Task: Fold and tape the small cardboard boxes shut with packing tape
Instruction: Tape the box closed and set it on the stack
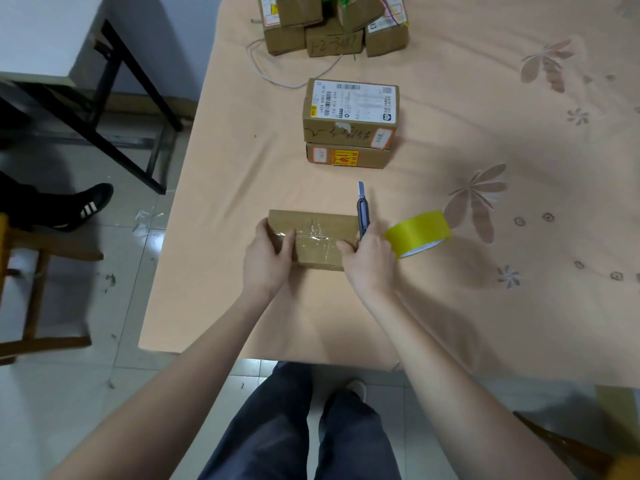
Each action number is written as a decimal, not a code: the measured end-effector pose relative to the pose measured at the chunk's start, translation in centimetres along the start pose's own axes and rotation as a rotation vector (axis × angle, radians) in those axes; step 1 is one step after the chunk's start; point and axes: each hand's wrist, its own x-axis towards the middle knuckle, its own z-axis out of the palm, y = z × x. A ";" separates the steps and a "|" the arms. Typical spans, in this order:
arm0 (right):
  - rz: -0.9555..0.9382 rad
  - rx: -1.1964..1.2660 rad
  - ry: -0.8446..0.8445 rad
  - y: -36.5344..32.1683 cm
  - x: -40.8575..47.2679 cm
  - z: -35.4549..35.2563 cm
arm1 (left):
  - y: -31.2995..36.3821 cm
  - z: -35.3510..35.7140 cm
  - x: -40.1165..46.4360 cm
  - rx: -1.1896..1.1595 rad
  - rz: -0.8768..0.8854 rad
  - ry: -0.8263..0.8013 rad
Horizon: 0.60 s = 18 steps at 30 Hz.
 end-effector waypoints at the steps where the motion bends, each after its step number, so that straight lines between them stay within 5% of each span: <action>1: -0.009 0.023 0.003 0.1 -0.1 -0.1 | 0.1 -0.1 0.0 -0.010 0.021 -0.020; 5: -0.326 -0.066 0.171 -0.2 -0.6 -0.7 | 0.8 -0.5 0.7 0.327 0.321 0.036; 7: -0.330 -0.070 0.163 -0.5 -0.1 -1.3 | 1.2 -0.5 0.9 0.408 0.428 0.003; 13: -0.265 -0.379 -0.047 0.5 1.9 -2.4 | 0.7 -0.3 1.5 0.470 0.442 -0.091; 18: -0.368 -0.370 -0.010 0.2 2.1 -1.8 | 0.4 -0.3 1.6 0.503 0.475 -0.103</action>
